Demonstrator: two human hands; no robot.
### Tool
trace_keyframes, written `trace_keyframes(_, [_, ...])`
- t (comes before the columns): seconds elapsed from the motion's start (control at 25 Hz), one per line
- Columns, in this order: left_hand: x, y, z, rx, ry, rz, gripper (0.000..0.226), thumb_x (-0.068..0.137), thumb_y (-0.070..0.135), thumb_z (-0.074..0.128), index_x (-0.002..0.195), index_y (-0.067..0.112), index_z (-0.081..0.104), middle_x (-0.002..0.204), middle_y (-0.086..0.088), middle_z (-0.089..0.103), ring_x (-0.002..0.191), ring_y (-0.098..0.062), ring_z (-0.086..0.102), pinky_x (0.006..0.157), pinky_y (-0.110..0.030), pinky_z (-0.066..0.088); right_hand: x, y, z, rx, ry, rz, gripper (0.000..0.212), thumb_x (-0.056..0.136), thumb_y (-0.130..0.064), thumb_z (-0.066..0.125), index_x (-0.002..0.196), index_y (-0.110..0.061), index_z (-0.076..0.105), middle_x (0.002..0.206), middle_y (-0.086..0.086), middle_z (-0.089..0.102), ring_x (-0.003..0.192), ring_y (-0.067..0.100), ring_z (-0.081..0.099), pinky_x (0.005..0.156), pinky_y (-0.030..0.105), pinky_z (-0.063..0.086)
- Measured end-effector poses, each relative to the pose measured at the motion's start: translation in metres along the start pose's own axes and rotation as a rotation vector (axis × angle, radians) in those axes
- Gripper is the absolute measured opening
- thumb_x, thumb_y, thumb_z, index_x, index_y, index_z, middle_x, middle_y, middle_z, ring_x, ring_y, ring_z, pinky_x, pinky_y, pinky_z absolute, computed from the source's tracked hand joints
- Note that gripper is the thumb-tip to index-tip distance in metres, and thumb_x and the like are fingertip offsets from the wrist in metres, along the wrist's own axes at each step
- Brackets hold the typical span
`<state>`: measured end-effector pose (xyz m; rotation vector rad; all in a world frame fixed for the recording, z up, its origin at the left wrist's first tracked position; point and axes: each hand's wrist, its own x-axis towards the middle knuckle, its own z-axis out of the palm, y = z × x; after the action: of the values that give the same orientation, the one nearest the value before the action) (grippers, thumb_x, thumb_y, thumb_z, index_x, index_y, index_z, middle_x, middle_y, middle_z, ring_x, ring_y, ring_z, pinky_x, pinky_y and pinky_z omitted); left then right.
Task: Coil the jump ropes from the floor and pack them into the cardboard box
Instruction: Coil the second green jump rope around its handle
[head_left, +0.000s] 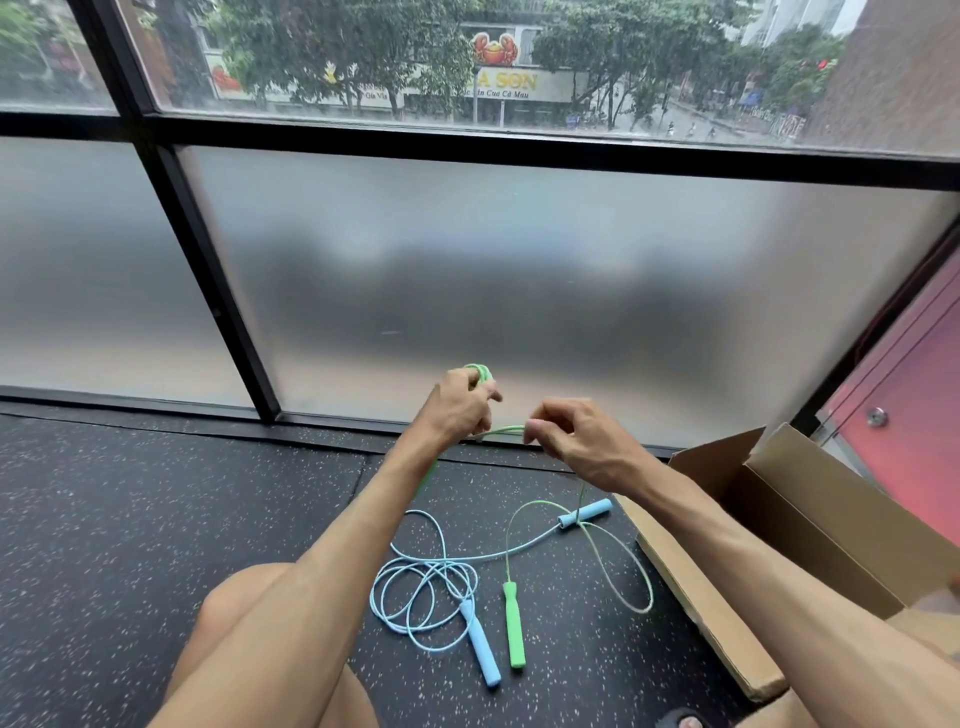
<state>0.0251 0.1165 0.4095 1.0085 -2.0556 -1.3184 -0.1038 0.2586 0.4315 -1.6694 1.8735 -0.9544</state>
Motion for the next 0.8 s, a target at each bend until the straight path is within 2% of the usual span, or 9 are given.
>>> trace_keyframes(0.12, [-0.011,0.011,0.005,-0.068,-0.247,-0.034,0.039,0.103,0.023,0.042,0.080,0.003,0.065,0.045,-0.007,0.049,0.037,-0.019,0.043,0.043,-0.024,0.037,0.003,0.004,-0.006,0.001,0.152,-0.045,0.023,0.098,-0.018,0.058,0.077,-0.016,0.067,0.054,-0.010,0.046,0.047,0.006,0.038,0.049,0.019,0.030])
trace_keyframes(0.2, [-0.018,0.017,0.005,-0.135,-0.353,-0.045,0.055,0.105,0.039,0.037,0.074,0.003,0.065,0.041,-0.006,0.041,0.036,-0.019,0.037,0.044,-0.025,0.035,0.005,0.009,-0.009,0.009,0.239,-0.054,0.022,0.098,-0.020,0.059,0.078,-0.015,0.066,0.054,-0.010,0.047,0.047,0.006,0.038,0.050,0.019,0.030])
trace_keyframes(0.28, [-0.022,0.019,0.002,-0.218,-0.429,-0.060,0.062,0.103,0.050,0.038,0.063,0.006,0.060,0.039,-0.005,0.032,0.036,-0.016,0.028,0.046,-0.027,0.030,0.006,0.011,-0.009,0.002,0.299,-0.046,0.021,0.096,-0.025,0.063,0.079,-0.012,0.064,0.058,-0.010,0.049,0.050,0.005,0.041,0.051,0.017,0.031])
trace_keyframes(0.4, [-0.022,0.018,0.000,-0.428,-0.591,-0.077,0.062,0.102,0.048,0.038,0.053,0.011,0.045,0.037,0.000,0.021,0.038,-0.016,0.013,0.048,-0.033,0.016,0.008,0.013,-0.007,0.021,0.332,0.008,0.029,0.093,-0.035,0.066,0.080,-0.012,0.054,0.060,-0.005,0.050,0.050,0.005,0.039,0.051,0.019,0.037])
trace_keyframes(0.48, [-0.019,0.018,-0.002,-0.643,-0.672,-0.095,0.059,0.103,0.043,0.034,0.056,0.010,0.045,0.036,0.004,0.019,0.037,-0.015,0.011,0.048,-0.032,0.015,0.010,0.014,-0.006,0.098,0.297,0.080,0.030,0.095,-0.037,0.061,0.081,-0.013,0.049,0.062,0.003,0.051,0.049,0.011,0.043,0.051,0.032,0.048])
trace_keyframes(0.56, [-0.016,0.018,-0.004,-0.867,-0.662,-0.086,0.050,0.104,0.037,0.032,0.070,0.007,0.054,0.040,0.005,0.024,0.037,-0.012,0.016,0.049,-0.029,0.023,0.011,0.016,-0.004,0.257,0.235,0.165,0.024,0.100,-0.028,0.054,0.086,-0.012,0.043,0.062,0.010,0.051,0.044,0.016,0.046,0.049,0.042,0.057])
trace_keyframes(0.64, [-0.015,0.021,-0.005,-1.049,-0.569,-0.069,0.042,0.105,0.032,0.032,0.090,0.002,0.057,0.051,0.001,0.034,0.045,-0.013,0.027,0.059,-0.029,0.034,0.011,0.016,0.001,0.352,0.144,0.251,0.016,0.104,-0.018,0.047,0.094,-0.009,0.038,0.063,0.014,0.052,0.044,0.020,0.048,0.049,0.049,0.058])
trace_keyframes(0.72, [-0.013,0.022,-0.007,-1.165,-0.421,-0.073,0.039,0.105,0.029,0.032,0.102,-0.001,0.057,0.065,-0.004,0.041,0.056,-0.017,0.040,0.071,-0.032,0.039,0.008,0.016,0.006,0.369,0.029,0.346,0.011,0.104,-0.016,0.044,0.103,-0.007,0.038,0.067,0.016,0.055,0.049,0.025,0.053,0.053,0.050,0.058])
trace_keyframes(0.8, [-0.009,0.020,-0.009,-1.205,-0.230,-0.067,0.039,0.106,0.027,0.031,0.106,-0.003,0.057,0.071,-0.006,0.047,0.062,-0.020,0.049,0.075,-0.033,0.043,0.005,0.015,0.009,0.338,-0.081,0.420,0.015,0.104,-0.016,0.046,0.109,-0.005,0.038,0.069,0.016,0.057,0.052,0.027,0.056,0.054,0.048,0.058])
